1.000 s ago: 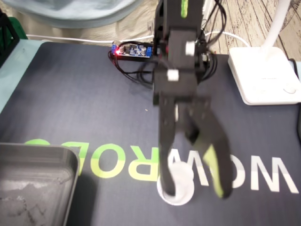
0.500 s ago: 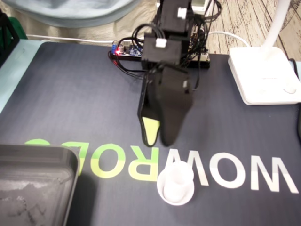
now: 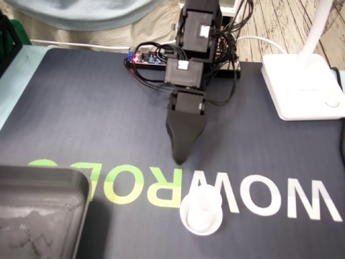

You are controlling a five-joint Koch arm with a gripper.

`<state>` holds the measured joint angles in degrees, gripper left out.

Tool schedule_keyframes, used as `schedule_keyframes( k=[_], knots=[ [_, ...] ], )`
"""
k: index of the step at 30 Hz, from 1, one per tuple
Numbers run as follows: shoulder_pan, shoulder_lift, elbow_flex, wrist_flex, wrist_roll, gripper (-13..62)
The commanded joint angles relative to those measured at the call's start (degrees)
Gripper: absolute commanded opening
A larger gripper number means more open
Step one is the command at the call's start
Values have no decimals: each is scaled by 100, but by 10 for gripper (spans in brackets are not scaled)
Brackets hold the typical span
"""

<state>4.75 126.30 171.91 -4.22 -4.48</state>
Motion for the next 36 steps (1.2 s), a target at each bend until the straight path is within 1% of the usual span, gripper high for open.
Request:
schedule_keyframes(
  k=[1, 8, 36],
  knots=[
    [-26, 132, 35, -149, 44, 338],
    [-35, 782, 589, -79, 44, 338],
    [-35, 800, 589, 62, 62, 339]
  ],
)
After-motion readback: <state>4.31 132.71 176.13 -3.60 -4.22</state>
